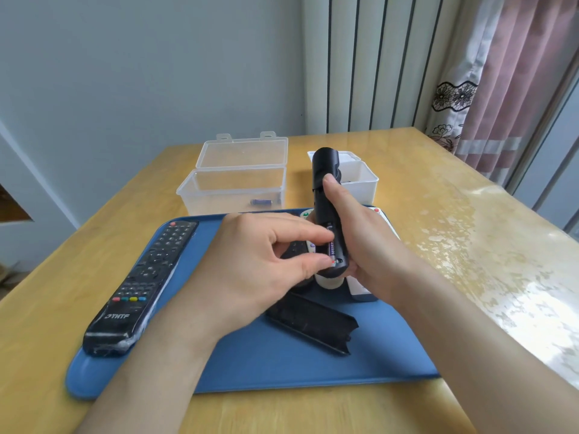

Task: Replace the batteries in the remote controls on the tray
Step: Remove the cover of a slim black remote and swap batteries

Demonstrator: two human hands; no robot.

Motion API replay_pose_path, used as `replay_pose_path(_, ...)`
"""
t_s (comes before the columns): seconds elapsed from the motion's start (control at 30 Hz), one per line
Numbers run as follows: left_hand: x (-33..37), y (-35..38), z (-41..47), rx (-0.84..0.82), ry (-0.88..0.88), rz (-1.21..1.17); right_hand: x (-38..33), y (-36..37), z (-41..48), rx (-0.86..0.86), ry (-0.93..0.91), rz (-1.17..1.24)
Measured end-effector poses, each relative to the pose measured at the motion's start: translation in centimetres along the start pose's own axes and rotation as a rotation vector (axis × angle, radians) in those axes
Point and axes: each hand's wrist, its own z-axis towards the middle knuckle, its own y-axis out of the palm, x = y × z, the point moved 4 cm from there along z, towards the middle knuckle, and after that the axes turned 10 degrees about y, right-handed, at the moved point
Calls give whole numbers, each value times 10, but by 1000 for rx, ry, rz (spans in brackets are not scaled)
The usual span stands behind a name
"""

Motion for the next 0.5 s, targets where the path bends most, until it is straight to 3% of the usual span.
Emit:
replay_pose_path(0.17,10,1,0,-52,160,187,-1,4,0,4,-29,9)
replay_pose_path(0.5,9,9,2,-122,219,447,-3,5,-4,70,1,62)
